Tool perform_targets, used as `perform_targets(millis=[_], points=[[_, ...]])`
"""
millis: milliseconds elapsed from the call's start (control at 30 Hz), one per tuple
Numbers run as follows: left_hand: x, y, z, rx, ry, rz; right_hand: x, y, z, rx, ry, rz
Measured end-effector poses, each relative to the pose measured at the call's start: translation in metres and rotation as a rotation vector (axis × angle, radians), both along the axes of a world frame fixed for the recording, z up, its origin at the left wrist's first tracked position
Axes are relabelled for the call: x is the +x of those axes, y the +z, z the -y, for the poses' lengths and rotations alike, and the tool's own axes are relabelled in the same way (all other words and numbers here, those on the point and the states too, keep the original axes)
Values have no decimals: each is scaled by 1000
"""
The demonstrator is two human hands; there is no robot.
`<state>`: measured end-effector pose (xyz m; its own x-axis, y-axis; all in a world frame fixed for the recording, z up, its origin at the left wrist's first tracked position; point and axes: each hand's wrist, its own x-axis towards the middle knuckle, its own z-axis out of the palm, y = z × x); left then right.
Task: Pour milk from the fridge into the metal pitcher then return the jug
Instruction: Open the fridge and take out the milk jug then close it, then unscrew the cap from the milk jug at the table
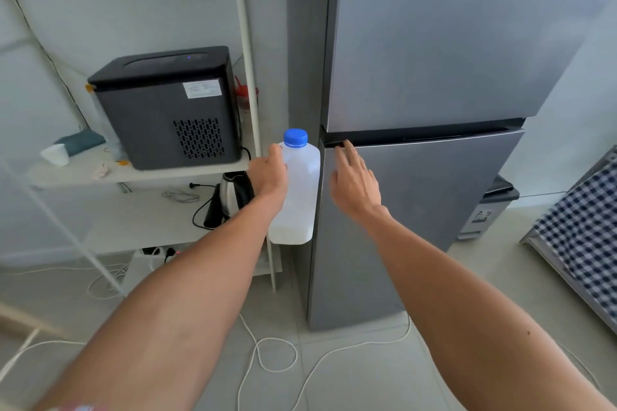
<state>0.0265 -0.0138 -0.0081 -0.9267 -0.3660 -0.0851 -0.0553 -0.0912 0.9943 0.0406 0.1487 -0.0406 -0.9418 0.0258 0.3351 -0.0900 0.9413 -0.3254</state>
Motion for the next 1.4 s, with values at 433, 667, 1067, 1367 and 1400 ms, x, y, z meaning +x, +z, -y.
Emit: perform_targets(millis=[433,667,1067,1367,1400], points=[[32,17,-32,-12,-267,-34,64,-24,27,-1515,-487,533],[65,11,-77,10,-522,-13,121,-35,-4,-1727,-640,427],[209,18,-181,31,-1016,-38,306,-31,-64,-1634,-1065,-66],[384,33,-217,69,-1352,-35,489,-26,-68,-1639,-1293,-423],[406,34,-216,79,-1393,-23,512,-28,-66,-1647,-1306,-468]])
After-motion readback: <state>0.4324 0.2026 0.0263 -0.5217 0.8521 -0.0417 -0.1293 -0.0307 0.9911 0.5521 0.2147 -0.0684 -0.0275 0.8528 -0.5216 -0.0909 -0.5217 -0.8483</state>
